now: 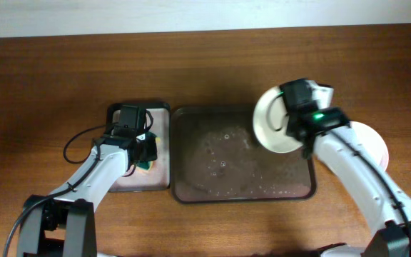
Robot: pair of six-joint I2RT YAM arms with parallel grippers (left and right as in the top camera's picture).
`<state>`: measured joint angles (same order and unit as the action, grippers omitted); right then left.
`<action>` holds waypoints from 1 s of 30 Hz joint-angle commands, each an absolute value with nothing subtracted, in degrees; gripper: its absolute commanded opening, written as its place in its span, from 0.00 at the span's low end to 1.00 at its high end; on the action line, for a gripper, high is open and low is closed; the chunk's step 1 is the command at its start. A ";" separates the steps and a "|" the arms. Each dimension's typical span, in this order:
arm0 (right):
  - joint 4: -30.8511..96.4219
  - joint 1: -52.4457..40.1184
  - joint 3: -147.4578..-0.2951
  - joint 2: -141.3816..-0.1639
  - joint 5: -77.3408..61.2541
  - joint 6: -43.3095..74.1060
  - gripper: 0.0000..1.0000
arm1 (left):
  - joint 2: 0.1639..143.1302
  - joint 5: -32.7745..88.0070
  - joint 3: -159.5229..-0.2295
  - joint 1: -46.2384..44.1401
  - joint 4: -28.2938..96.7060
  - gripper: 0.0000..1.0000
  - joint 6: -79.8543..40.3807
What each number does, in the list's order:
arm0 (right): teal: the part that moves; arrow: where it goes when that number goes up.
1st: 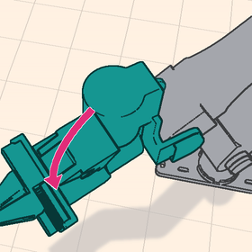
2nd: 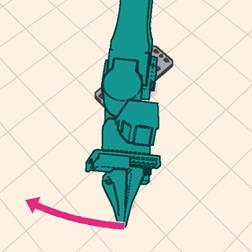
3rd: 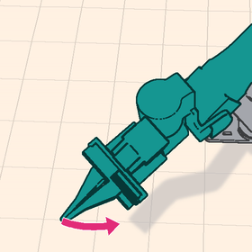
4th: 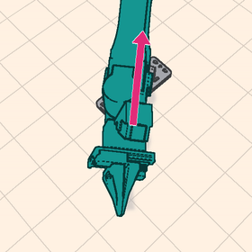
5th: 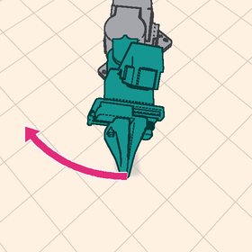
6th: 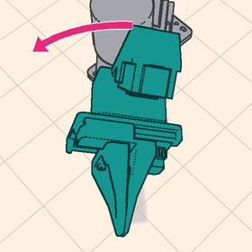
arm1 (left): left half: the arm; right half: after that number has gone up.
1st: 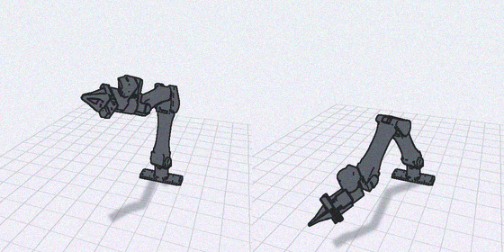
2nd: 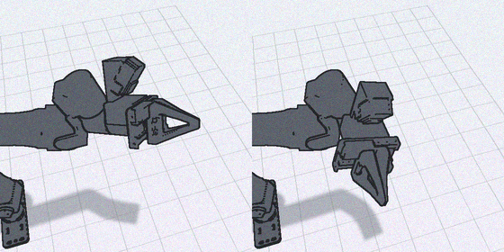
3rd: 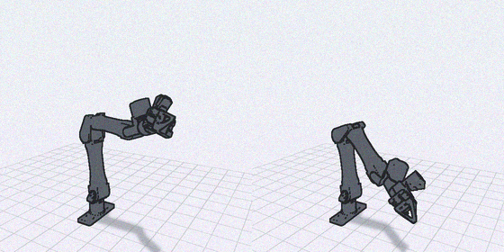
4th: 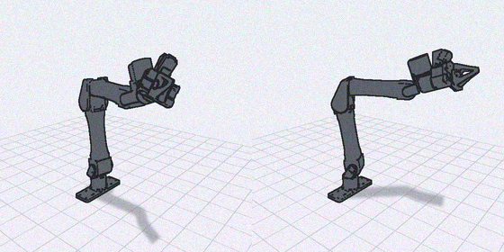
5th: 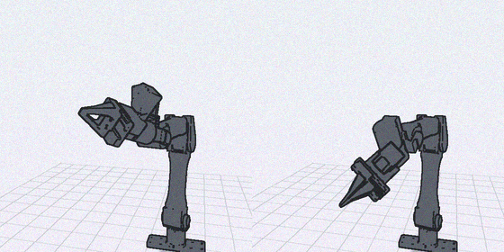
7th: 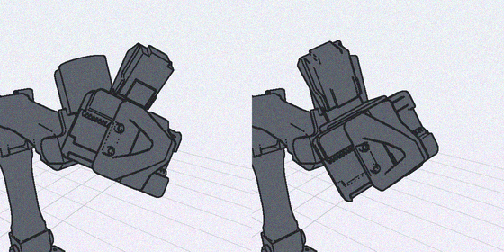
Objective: Clean dirty plates on tray and stack at the side
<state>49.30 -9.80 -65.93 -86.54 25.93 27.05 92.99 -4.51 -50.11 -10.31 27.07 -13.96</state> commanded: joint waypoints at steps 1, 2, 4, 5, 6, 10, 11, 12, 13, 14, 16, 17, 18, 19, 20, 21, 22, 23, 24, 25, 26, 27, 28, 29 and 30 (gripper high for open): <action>50.76 2.81 -66.98 -85.27 12.75 28.16 0.04 | 92.29 -4.93 -49.74 -9.93 28.16 0.58 -13.61; 51.40 7.70 -66.98 -85.27 10.83 28.14 0.04 | 92.29 -4.95 -49.74 -9.96 28.58 0.60 -13.61; 52.42 15.40 -66.98 -85.30 8.84 28.14 0.04 | 92.29 -4.97 -49.65 -9.93 29.65 0.64 -13.61; 52.80 18.00 -66.98 -85.32 8.47 28.14 0.04 | 92.29 -4.97 -49.52 -9.96 29.74 0.64 -13.61; 53.21 21.34 -66.98 -85.38 8.27 28.14 0.04 | 92.29 -4.95 -49.23 -9.96 29.76 0.64 -13.61; 53.67 31.35 -66.96 -85.78 7.90 28.12 0.11 | 92.31 -4.93 -45.80 -9.96 27.81 0.67 -13.63; 53.80 32.53 -66.96 -85.86 7.88 28.14 0.11 | 92.31 -4.95 -45.25 -9.96 27.42 0.66 -13.63; 53.89 33.21 -66.92 -85.86 7.86 28.14 0.12 | 92.31 -4.93 -44.97 -9.96 27.55 0.64 -13.63; 53.98 33.41 -66.92 -85.86 7.38 28.14 0.15 | 92.29 -4.93 -44.97 -9.96 27.73 0.62 -13.63; 53.98 33.41 -66.92 -85.86 5.78 28.14 0.21 | 92.29 -4.93 -44.97 -9.96 27.64 0.55 -13.63; 53.98 33.41 -66.92 -85.86 1.19 27.77 0.22 | 92.29 -4.95 -44.99 -9.96 27.42 0.30 -13.63; 54.02 33.39 -66.92 -85.86 -4.84 25.19 0.23 | 92.29 -4.93 -44.99 -9.96 27.18 0.06 -13.63; 54.19 33.34 -66.92 -85.86 -9.65 22.79 0.25 | 92.27 -4.95 -45.17 -9.96 27.11 0.00 -13.63; 54.83 32.91 -66.92 -85.86 -14.63 20.01 0.28 | 92.16 -4.95 -45.87 -9.96 27.31 0.00 -13.61; 55.22 32.25 -66.92 -85.86 -16.51 18.63 0.29 | 91.88 -4.93 -46.78 -9.96 27.73 0.00 -13.63; 55.64 31.46 -66.92 -85.86 -16.99 17.78 0.31 | 91.53 -4.97 -47.48 -9.96 28.08 0.00 -13.61; 55.81 29.67 -66.92 -85.86 -16.97 15.57 0.32 | 90.59 -4.97 -48.93 -9.93 28.53 0.11 -13.58; 55.81 28.40 -66.92 -85.86 -16.95 14.74 0.34 | 90.06 -4.97 -49.71 -9.93 28.53 0.47 -13.58; 55.68 26.37 -66.92 -85.86 -16.86 13.67 0.36 | 89.56 -4.99 -50.57 -9.96 28.49 0.68 -13.58; 55.40 24.10 -66.92 -85.86 -16.71 13.65 0.38 | 89.43 -5.65 -51.09 -9.96 27.97 0.73 -13.61; 54.98 22.41 -66.92 -85.86 -16.71 13.45 0.38 | 89.43 -6.15 -51.09 -9.93 27.40 0.75 -13.58; 54.54 21.12 -66.92 -85.86 -16.36 13.47 0.38 | 89.45 -7.22 -51.09 -9.96 27.18 0.75 -13.61; 54.28 19.84 -66.92 -85.86 -15.86 13.50 0.39 | 89.45 -8.32 -51.09 -9.93 27.00 0.75 -13.63; 54.08 18.48 -66.92 -85.86 -15.86 13.47 0.39 | 89.49 -8.82 -51.07 -9.96 26.52 0.76 -13.63; 53.87 17.26 -66.92 -85.86 -15.86 13.50 0.39 | 89.82 -8.80 -51.05 -9.96 25.67 0.77 -13.63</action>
<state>54.35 19.64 -66.02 -86.52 -15.68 14.46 90.30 -6.57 -50.30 -10.31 27.03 -13.72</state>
